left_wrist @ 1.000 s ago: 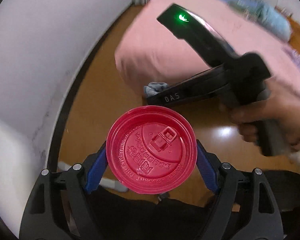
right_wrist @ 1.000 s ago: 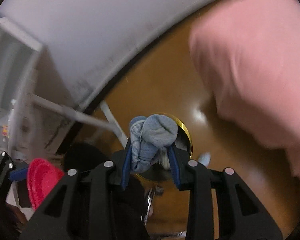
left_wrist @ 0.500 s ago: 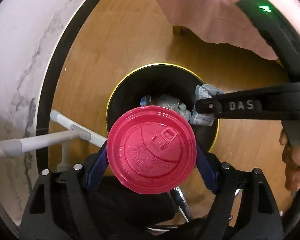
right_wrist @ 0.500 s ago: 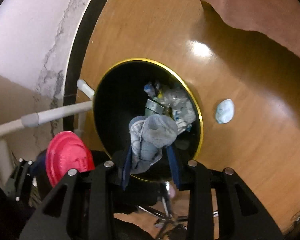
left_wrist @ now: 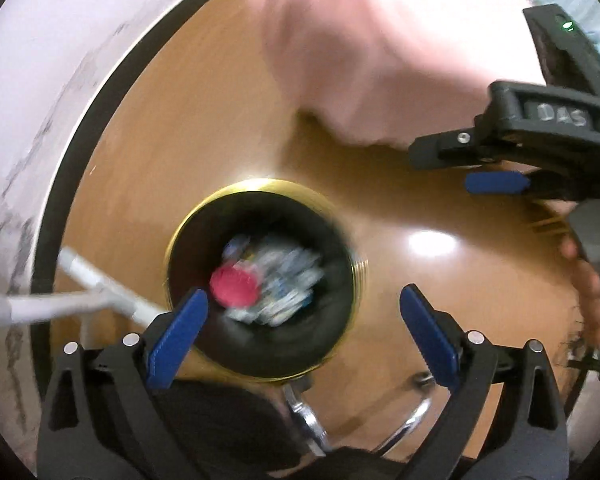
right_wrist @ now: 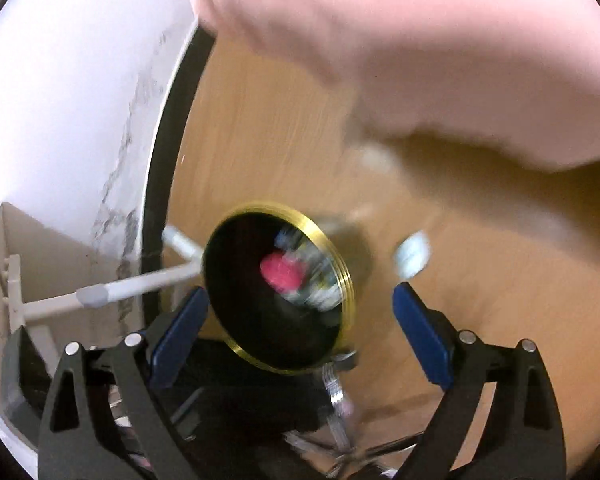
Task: Collect trash
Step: 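Carry the red lid and grey socks over the bin and release both, then grasp the pink candy box with the left tool while the right tool grasps the white tube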
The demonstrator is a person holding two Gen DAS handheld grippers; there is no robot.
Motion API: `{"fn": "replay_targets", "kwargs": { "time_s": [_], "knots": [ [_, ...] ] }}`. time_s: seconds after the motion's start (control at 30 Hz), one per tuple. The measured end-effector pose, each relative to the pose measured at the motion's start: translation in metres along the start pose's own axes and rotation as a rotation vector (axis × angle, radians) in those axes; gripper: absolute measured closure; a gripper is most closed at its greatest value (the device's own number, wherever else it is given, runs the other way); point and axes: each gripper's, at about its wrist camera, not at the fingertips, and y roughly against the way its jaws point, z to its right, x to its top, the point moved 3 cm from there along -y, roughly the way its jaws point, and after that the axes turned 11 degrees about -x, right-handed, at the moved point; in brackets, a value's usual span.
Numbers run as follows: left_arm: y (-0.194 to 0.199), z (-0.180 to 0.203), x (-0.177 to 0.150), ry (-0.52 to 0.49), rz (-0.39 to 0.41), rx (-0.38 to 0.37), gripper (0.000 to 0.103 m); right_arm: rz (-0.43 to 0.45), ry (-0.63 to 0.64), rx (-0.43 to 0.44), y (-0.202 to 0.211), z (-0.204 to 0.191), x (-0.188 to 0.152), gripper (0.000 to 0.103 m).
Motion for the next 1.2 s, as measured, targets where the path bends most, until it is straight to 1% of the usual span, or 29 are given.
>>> {"fn": "replay_targets", "kwargs": {
  "time_s": [0.03,0.07,0.1,0.13,0.17,0.2,0.23,0.27,0.3,0.33,0.37,0.4,0.43,0.47,0.53,0.57,0.6,0.67,0.7,0.73,0.77,0.8,0.83,0.87,0.93,1.0,1.03,1.1,1.2],
  "knots": [
    [0.015,0.014,0.004,-0.027,0.034,-0.027,0.009,0.072,-0.001,-0.039,0.029,0.008,0.002,0.013],
    [0.037,0.031,0.008,-0.065,0.078,-0.063,0.009,0.124,-0.006,-0.066,0.049,0.015,0.003,0.013],
    [0.057,0.046,0.01,-0.095,0.117,-0.088,0.009,0.205,-0.022,-0.104,0.08,0.024,0.005,0.012],
    [0.081,0.062,0.012,-0.127,0.16,-0.115,0.009,0.274,-0.038,-0.135,0.105,0.029,0.003,0.009],
    [0.113,0.077,0.011,-0.167,0.214,-0.15,0.009,0.359,-0.055,-0.174,0.135,0.034,0.0,0.007],
    [0.143,0.087,0.008,-0.198,0.27,-0.171,0.009,0.461,-0.063,-0.213,0.167,0.035,-0.007,0.007],
    [0.184,0.094,0.001,-0.231,0.354,-0.176,0.009,0.539,-0.058,-0.232,0.189,0.033,-0.014,0.007],
    [0.21,0.094,-0.004,-0.247,0.405,-0.166,0.009,0.619,-0.042,-0.246,0.212,0.027,-0.022,0.007],
    [0.244,0.089,-0.013,-0.258,0.471,-0.138,0.007,0.69,-0.018,-0.26,0.23,0.017,-0.033,0.007],
    [0.274,0.079,-0.024,-0.259,0.537,-0.094,0.007,0.731,0.005,-0.269,0.24,0.007,-0.041,0.007],
    [0.296,0.068,-0.032,-0.249,0.582,-0.046,0.007,0.76,0.035,-0.27,0.248,-0.007,-0.05,0.007],
    [0.321,0.049,-0.044,-0.221,0.635,0.035,0.007,0.777,0.074,-0.256,0.251,-0.026,-0.059,0.007],
    [0.337,0.034,-0.053,-0.191,0.661,0.095,0.007,0.787,0.12,-0.233,0.252,-0.048,-0.068,0.007],
    [0.357,0.007,-0.067,-0.134,0.686,0.177,0.007,0.794,0.153,-0.218,0.251,-0.064,-0.074,0.007],
    [0.391,-0.054,-0.103,0.019,0.715,0.326,0.007,0.814,0.264,-0.188,0.247,-0.119,-0.09,0.007],
    [0.403,-0.078,-0.119,0.09,0.72,0.381,0.007,0.816,0.307,-0.174,0.246,-0.139,-0.095,0.007],
    [0.414,-0.103,-0.138,0.169,0.725,0.432,0.007,0.818,0.376,-0.144,0.242,-0.17,-0.105,0.007],
    [0.437,-0.16,-0.19,0.348,0.732,0.524,0.007,0.807,0.504,-0.086,0.235,-0.225,-0.122,0.007],
    [0.446,-0.186,-0.217,0.436,0.721,0.564,0.007,0.797,0.582,-0.051,0.23,-0.259,-0.135,0.007],
    [0.452,-0.202,-0.237,0.494,0.711,0.587,0.007,0.785,0.646,-0.024,0.226,-0.286,-0.147,0.007],
    [0.461,-0.223,-0.265,0.56,0.704,0.599,0.007,0.774,0.721,0.002,0.221,-0.318,-0.161,0.007],
    [0.467,-0.236,-0.285,0.599,0.706,0.603,0.007,0.77,0.804,0.029,0.216,-0.351,-0.178,0.007],
    [0.473,-0.247,-0.303,0.635,0.7,0.612,0.007,0.767,0.863,0.05,0.213,-0.376,-0.193,0.007],
    [0.477,-0.26,-0.32,0.664,0.68,0.624,0.007,0.76,0.922,0.074,0.208,-0.401,-0.208,0.007],
    [0.479,-0.283,-0.341,0.68,0.647,0.636,0.007,0.721,1.025,0.132,0.197,-0.453,-0.238,0.007],
    [0.479,-0.3,-0.353,0.676,0.621,0.638,0.007,0.687,1.087,0.155,0.188,-0.488,-0.261,0.007],
    [0.48,-0.309,-0.357,0.668,0.608,0.623,0.007,0.673,1.113,0.162,0.182,-0.502,-0.27,0.007],
    [0.475,-0.32,-0.353,0.648,0.585,0.588,0.007,0.638,1.172,0.171,0.17,-0.532,-0.292,0.007],
    [0.462,-0.34,-0.349,0.612,0.557,0.541,0.007,0.595,1.221,0.176,0.154,-0.567,-0.325,0.007]
  ]
}}
